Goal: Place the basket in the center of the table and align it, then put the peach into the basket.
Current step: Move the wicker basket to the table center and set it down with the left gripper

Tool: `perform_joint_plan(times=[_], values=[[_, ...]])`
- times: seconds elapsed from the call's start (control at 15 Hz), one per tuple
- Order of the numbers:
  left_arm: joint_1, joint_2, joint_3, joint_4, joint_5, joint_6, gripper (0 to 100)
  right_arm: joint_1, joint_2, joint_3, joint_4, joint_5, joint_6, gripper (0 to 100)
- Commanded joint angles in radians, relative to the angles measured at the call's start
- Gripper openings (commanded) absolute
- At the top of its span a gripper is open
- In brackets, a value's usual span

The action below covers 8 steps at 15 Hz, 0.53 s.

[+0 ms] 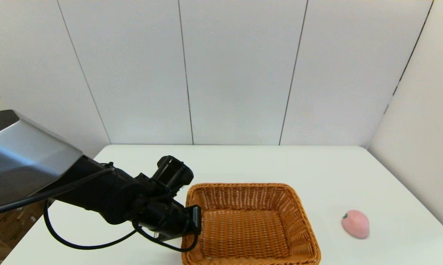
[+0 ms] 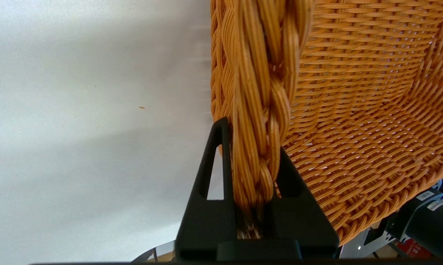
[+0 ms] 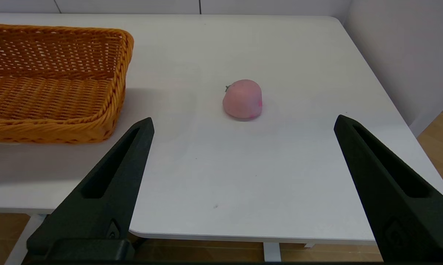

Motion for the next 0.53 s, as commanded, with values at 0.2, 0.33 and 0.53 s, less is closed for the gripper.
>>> perform_joint_plan(times=[0.2,0.33,0.53], values=[[0.0,0.016,0.0,0.0,0.001,-0.008,0,0.0,0.001,0.0,0.001,0.0,0.0,100],[0.003,0.02,0.0,-0.001,0.001,-0.011,100,0.0,0.001,0.0,0.001,0.0,0.0,100],[0.005,0.017,-0.002,-0.001,0.001,-0.009,100,0.0,0.0,0.0,0.001,0.0,0.0,100]])
